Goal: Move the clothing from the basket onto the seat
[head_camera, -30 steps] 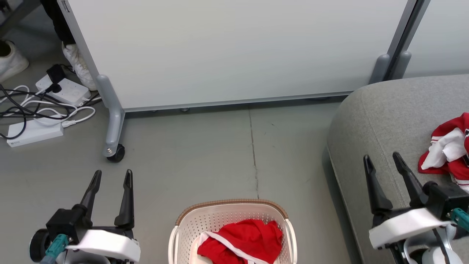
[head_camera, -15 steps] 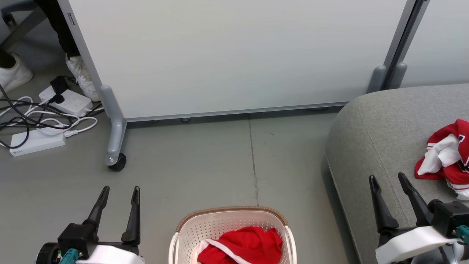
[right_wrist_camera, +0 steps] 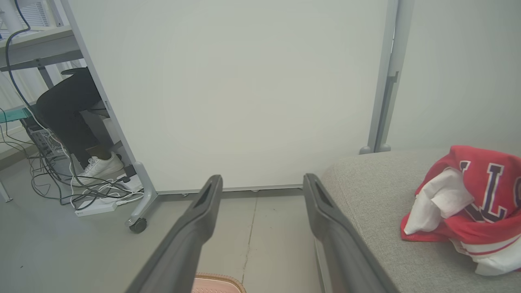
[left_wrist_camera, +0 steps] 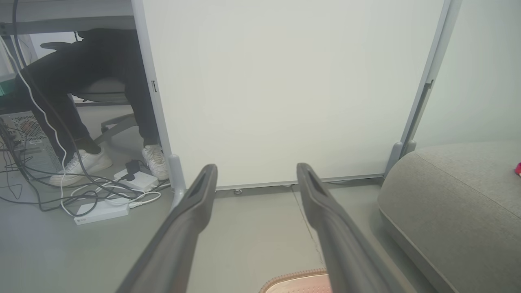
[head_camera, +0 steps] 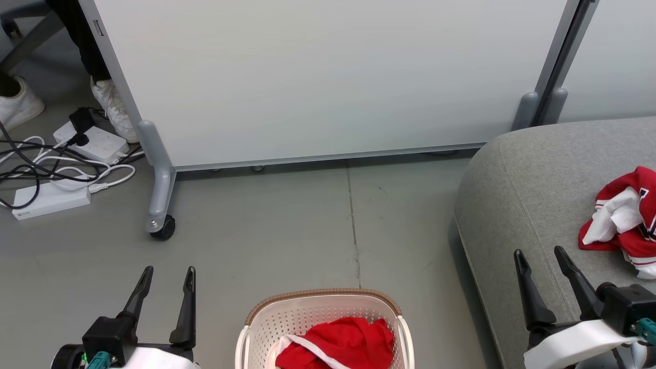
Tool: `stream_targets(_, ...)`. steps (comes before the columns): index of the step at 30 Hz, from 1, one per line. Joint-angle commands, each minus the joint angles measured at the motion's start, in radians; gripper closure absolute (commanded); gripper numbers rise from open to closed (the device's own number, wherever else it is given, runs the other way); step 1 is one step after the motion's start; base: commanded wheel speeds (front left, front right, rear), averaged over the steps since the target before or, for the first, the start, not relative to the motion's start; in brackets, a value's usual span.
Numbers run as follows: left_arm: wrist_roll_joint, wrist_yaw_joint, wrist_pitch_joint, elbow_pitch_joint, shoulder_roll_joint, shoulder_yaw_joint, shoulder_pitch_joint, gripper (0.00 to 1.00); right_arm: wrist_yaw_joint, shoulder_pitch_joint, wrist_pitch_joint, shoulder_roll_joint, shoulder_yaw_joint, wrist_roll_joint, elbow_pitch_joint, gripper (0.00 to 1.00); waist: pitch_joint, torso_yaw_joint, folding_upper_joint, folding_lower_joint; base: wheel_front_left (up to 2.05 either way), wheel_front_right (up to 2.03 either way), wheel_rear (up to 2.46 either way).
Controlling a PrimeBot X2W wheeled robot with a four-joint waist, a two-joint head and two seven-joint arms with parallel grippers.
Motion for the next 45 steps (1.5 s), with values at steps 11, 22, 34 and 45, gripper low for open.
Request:
stream_targets(11,0.007,-0.007,-0.003,0.009,0.000,0.013,0.000,0.00,0.002,0.000,0.001,-0.007,0.001,0.005,-0.003,0.00,0.003,0.004,-0.0001,0.0000,0.00,0.00,0.00)
stream_targets(22,0.021,-0.021,-0.004,0.017,-0.006,0.005,-0.035,0.00,0.002,-0.019,0.008,-0.007,0.003,-0.003,-0.017,0.00,0.033,-0.005,-0.0001,0.0000,0.00,0.00,0.00)
stream_targets(34,0.029,-0.106,-0.004,0.083,-0.030,-0.009,-0.215,0.00,0.002,-0.140,0.008,-0.007,0.033,-0.010,-0.093,0.00,0.293,-0.079,-0.0001,0.0000,0.00,0.00,0.00)
stream_targets(45,0.039,-0.241,0.001,0.354,-0.061,-0.077,-0.442,0.00,0.002,-0.275,-0.051,-0.006,0.087,0.004,-0.138,0.00,0.582,-0.193,-0.0001,0.0000,0.00,0.00,0.00)
